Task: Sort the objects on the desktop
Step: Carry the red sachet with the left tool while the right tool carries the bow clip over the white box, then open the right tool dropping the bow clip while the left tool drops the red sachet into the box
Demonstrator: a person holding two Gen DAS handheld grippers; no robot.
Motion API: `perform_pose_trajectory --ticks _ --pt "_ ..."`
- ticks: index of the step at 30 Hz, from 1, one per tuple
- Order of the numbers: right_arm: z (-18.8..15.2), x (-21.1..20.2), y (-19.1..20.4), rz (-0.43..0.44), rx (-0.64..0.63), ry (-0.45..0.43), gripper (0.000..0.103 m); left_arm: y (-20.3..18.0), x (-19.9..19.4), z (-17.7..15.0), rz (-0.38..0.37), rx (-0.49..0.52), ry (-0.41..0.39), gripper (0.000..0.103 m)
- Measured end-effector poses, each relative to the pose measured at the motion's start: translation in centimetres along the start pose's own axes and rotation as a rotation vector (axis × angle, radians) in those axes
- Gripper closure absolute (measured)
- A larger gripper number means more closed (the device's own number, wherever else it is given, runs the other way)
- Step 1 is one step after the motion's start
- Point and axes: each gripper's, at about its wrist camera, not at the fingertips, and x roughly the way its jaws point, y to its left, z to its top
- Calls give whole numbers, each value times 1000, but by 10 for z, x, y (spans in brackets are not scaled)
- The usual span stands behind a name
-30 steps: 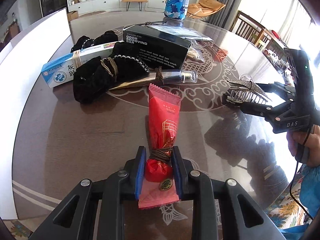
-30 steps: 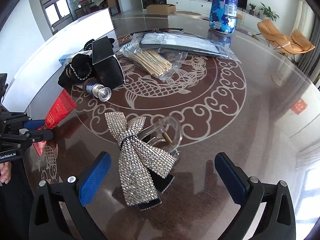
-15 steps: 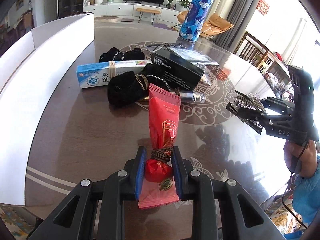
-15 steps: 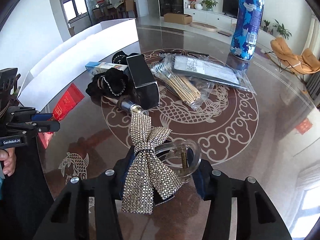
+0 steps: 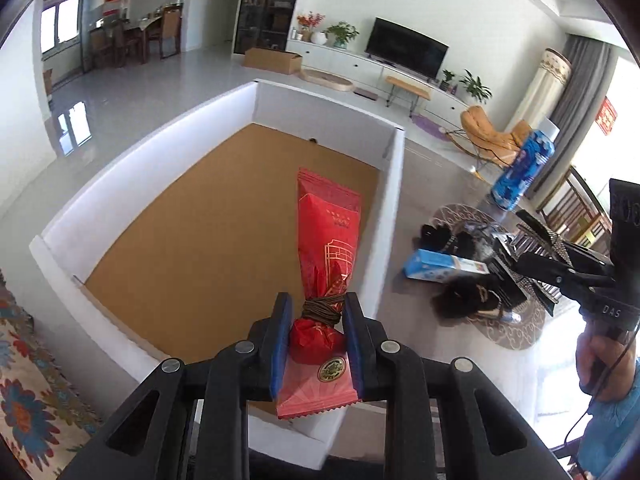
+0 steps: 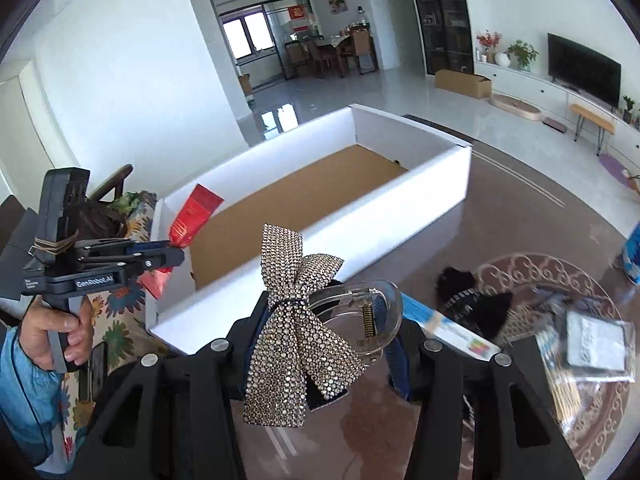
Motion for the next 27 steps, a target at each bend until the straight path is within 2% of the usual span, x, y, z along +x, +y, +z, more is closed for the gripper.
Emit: perform_pose_trajectory --ticks 4,6,10,13,14,15,16,17,18,20,23,25,27 --pt "59 69 55 66 -53 20 52 49 19 18 79 -84 23 78" --pt "76 108 76 74 -77 47 52 64 32 23 103 -113 45 78" --pt "90 175 100 23 -139 123 52 81 59 27 143 -124 98 78" --pt "87 206 102 -4 -157 167 51 88 74 29 159 -127 124 78" --pt "87 214 102 -17 -164 182 49 89 79 30 163 -132 132 78" --pt "86 220 101 -34 -168 193 35 91 83 29 170 -140 142 76" --pt "84 222 98 -45 -165 201 16 92 85 29 182 -142 148 76" --pt "83 221 94 -46 -158 198 11 90 87 30 192 -137 150 72" --pt "83 218 89 -44 -150 183 9 88 89 31 190 -134 154 67" --pt "84 210 82 -38 -134 162 9 81 88 30 161 -123 147 48" --pt "82 183 73 -42 -107 109 9 72 76 28 223 -95 100 34" --pt "75 151 66 -52 -94 40 9 59 64 24 236 -82 53 31" --pt "60 103 61 -87 -104 -96 9 41 51 20 206 -73 10 31"
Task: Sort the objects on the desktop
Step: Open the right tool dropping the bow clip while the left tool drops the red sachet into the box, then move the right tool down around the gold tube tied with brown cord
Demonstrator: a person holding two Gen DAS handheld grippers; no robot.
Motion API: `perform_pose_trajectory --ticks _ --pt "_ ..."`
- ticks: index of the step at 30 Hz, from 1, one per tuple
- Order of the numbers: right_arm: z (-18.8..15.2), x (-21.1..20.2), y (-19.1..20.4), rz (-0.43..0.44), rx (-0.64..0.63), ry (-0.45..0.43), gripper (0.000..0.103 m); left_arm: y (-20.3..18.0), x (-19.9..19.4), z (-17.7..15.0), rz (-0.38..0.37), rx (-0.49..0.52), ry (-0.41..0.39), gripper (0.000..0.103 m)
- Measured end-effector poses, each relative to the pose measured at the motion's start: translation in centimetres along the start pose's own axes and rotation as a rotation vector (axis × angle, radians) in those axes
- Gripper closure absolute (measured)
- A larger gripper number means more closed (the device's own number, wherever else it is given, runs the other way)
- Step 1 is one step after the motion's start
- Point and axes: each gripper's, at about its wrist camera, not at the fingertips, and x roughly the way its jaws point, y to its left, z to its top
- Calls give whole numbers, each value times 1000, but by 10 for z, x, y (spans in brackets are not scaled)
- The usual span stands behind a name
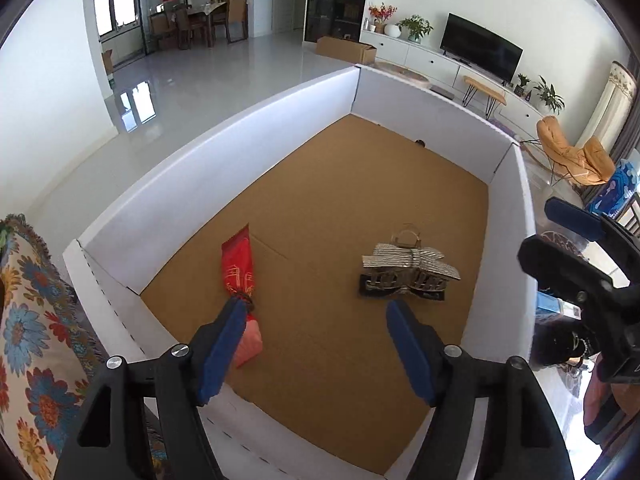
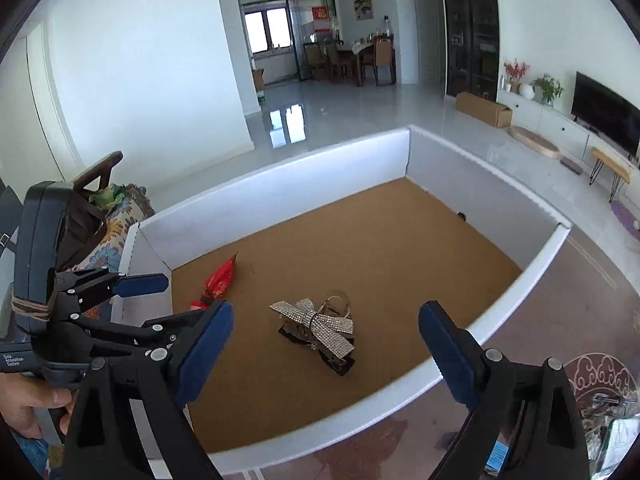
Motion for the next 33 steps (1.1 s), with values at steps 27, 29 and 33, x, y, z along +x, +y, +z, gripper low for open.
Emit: perform_pose_trajectory --ticks 27,29,33 --pt "-327 -210 -177 -359 363 179 0 -233 45 -133 -272 211 189 15" --pt "-315 -190 -171 -363 286 222 0 -234 44 -133 -268 214 168 15" --pt "-291 -153 -171 -290 169 243 0 -236 44 -136 -229 230 145 14"
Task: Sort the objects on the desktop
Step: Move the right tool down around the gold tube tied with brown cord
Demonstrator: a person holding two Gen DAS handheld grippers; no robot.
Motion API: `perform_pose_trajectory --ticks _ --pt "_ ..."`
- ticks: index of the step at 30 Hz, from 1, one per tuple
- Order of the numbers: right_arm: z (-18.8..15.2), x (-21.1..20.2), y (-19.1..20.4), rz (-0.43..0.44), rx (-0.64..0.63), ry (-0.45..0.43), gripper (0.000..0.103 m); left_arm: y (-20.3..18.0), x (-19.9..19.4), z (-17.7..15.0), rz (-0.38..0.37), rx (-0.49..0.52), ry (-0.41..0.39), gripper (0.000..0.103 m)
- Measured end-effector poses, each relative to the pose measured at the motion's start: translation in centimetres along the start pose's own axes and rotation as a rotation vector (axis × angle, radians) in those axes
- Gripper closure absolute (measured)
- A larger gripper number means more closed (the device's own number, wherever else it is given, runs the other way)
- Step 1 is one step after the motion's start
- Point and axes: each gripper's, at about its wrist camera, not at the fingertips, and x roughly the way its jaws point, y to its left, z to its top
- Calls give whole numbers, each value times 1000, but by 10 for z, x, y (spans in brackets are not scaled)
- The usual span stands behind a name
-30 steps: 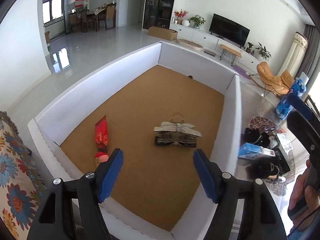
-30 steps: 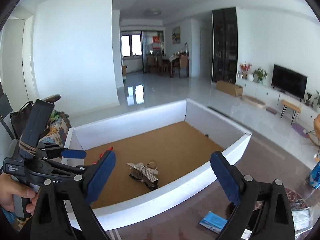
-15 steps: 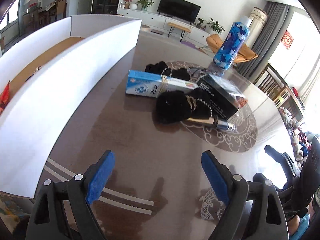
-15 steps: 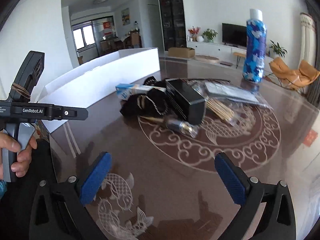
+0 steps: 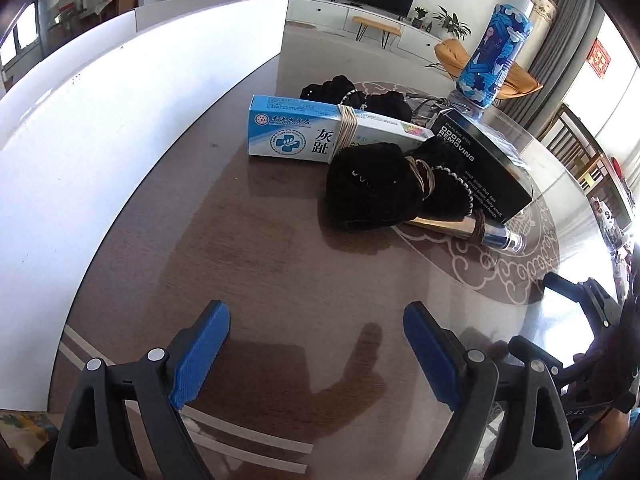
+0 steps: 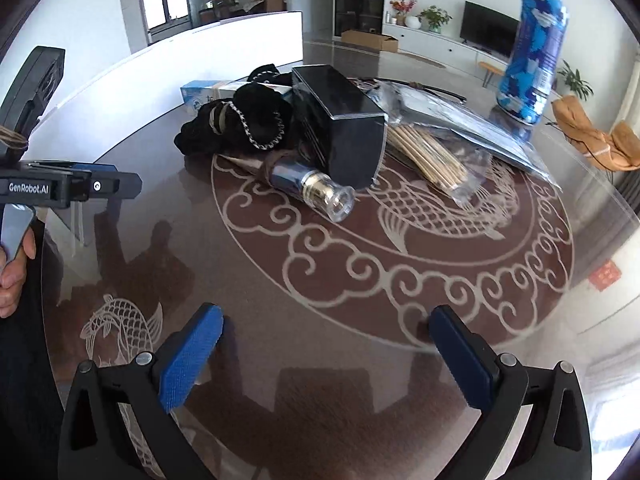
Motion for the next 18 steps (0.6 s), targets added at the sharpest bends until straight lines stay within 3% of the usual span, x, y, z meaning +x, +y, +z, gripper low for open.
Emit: perform_pose_trajectory --ticks 5,12,14,17,18 --pt "40 28 3 76 -104 17 0 -7 2 -3 43 40 6 14" --pt "65 45 12 142 -205 80 0 17 -6 -2 -3 -72 -19 14" --pt "64 42 18 158 -228 76 5 24 -8 -2 -21 -105 -27 14" --pt "61 33 27 182 -251 50 36 33 -10 -3 -43 -150 -38 14" --pt "61 31 28 193 -249 44 53 36 -12 -4 -51 -161 -41 14"
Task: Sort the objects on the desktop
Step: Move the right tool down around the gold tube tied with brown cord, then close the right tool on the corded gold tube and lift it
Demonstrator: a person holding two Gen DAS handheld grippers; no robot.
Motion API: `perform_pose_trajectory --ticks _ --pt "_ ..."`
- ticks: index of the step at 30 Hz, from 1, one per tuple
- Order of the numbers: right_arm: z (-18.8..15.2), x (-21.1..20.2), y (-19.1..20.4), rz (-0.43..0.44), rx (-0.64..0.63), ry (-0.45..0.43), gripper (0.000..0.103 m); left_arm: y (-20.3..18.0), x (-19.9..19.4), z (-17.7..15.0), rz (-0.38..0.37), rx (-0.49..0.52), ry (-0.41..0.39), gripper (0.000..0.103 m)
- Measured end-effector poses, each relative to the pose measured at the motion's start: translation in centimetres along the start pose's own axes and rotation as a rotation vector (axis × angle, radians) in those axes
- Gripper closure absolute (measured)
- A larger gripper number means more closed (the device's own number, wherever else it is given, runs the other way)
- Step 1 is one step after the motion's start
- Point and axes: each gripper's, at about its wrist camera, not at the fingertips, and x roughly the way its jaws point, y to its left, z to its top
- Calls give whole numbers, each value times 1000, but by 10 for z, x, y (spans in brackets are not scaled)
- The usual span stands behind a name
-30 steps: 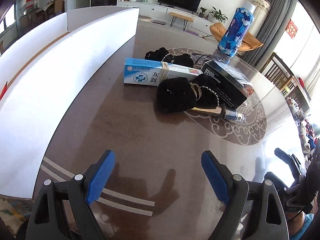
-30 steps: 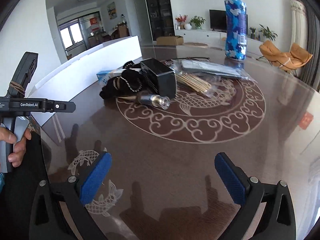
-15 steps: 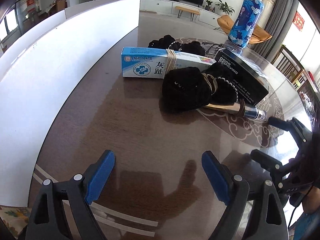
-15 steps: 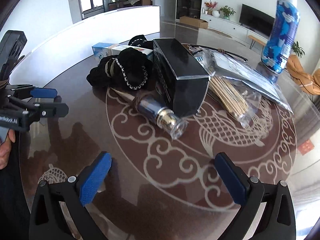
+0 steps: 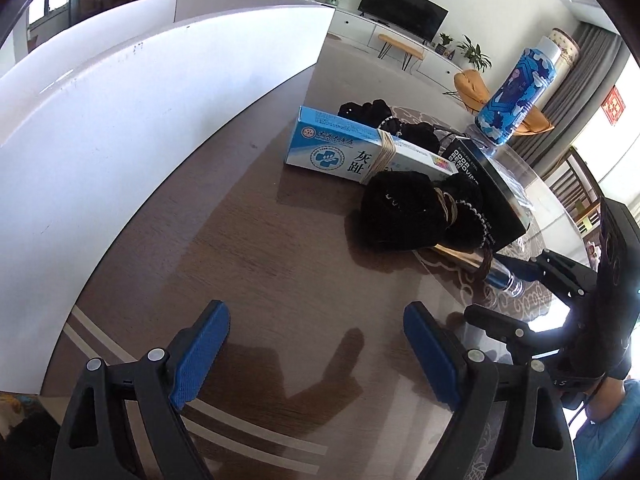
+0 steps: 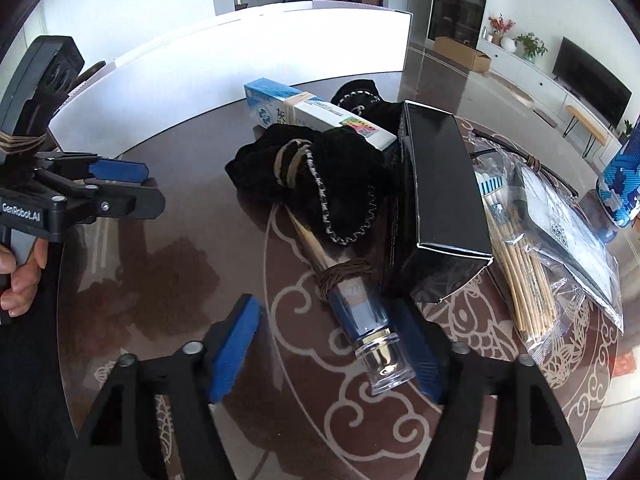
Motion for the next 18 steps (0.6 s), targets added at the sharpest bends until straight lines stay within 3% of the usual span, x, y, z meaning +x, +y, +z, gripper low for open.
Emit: perform_pose_trajectory --ticks 1,6,8,13,18 --pt "0 -2 1 9 6 -3 62 2 -1 0 -7 -8 -2 14" --pt "0 0 8 -3 13 -19 63 1 0 0 -2 -7 -2 14" --pt "1 2 8 -23 23 -24 75 -2 1 0 10 5 1 14" --pt "-4 -2 14 -73 40 -32 76 -1 -1 -1 16 14 4 14" --pt "-42 -27 9 -134 147 -57 76 -4 -1 -2 23 26 7 14"
